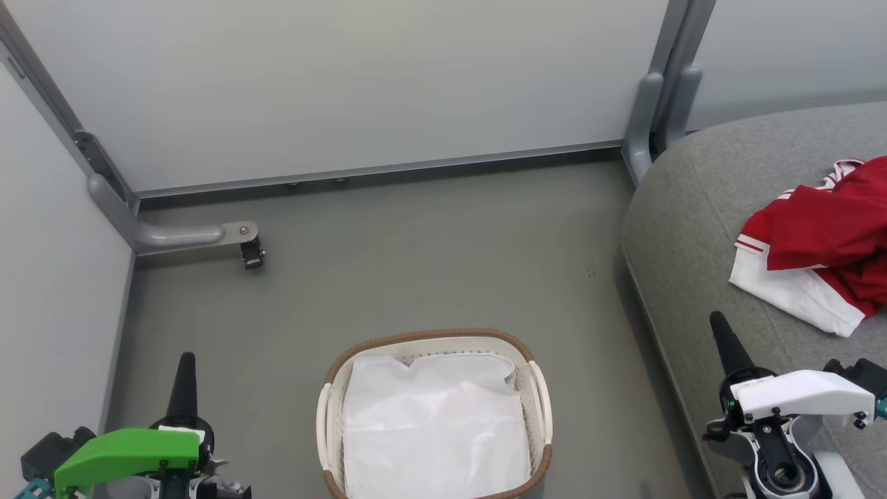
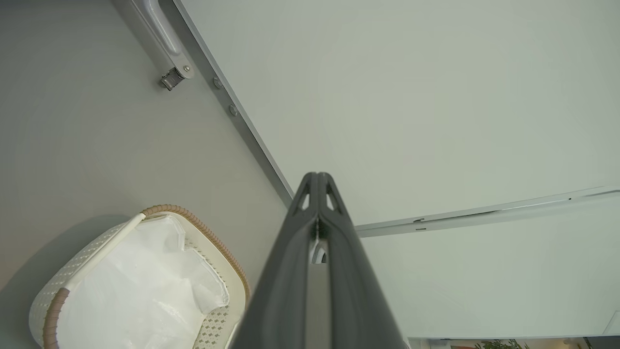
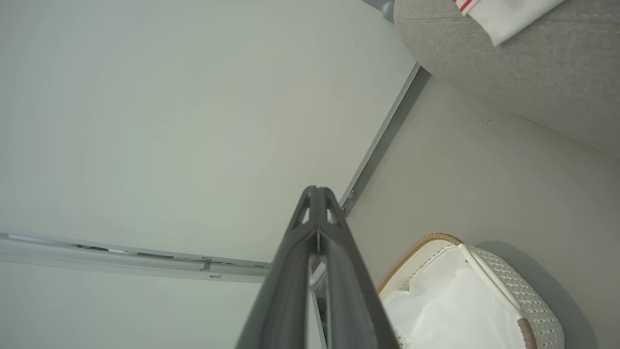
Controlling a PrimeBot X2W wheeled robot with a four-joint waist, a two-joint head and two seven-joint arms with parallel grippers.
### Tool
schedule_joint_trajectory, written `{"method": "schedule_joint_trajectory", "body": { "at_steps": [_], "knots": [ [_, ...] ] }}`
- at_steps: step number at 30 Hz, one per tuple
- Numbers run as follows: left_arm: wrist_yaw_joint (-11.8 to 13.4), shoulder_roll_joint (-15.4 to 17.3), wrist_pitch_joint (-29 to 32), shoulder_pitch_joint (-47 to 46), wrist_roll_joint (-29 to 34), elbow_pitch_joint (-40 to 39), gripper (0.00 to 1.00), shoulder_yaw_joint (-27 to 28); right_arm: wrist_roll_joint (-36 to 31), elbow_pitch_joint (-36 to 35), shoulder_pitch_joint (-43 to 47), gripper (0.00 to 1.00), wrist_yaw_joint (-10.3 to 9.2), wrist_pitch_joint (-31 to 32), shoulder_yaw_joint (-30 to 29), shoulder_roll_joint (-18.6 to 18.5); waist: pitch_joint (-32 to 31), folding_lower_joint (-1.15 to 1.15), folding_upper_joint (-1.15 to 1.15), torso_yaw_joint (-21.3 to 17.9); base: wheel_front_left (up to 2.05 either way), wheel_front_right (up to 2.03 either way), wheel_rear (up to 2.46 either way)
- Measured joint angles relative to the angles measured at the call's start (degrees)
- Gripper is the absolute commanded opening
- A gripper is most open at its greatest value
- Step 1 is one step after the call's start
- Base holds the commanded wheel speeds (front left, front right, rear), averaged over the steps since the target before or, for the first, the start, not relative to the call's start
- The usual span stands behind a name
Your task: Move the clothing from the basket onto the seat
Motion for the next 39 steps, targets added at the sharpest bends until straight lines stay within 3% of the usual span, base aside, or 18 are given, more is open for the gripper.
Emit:
{"method": "schedule_joint_trajectory", "body": {
  "at_steps": [39],
  "knots": [
    [-1.0, 0.1, 4.5, -2.1, -17.0, -0.9, 0.00, 0.7, 17.3, -2.0, 0.9, 0.00, -0.03, 4.5, -2.2, -0.1, -1.0, 0.00, 0.00, 0.3, 0.00, 0.00, 0.00]
  ]
}}
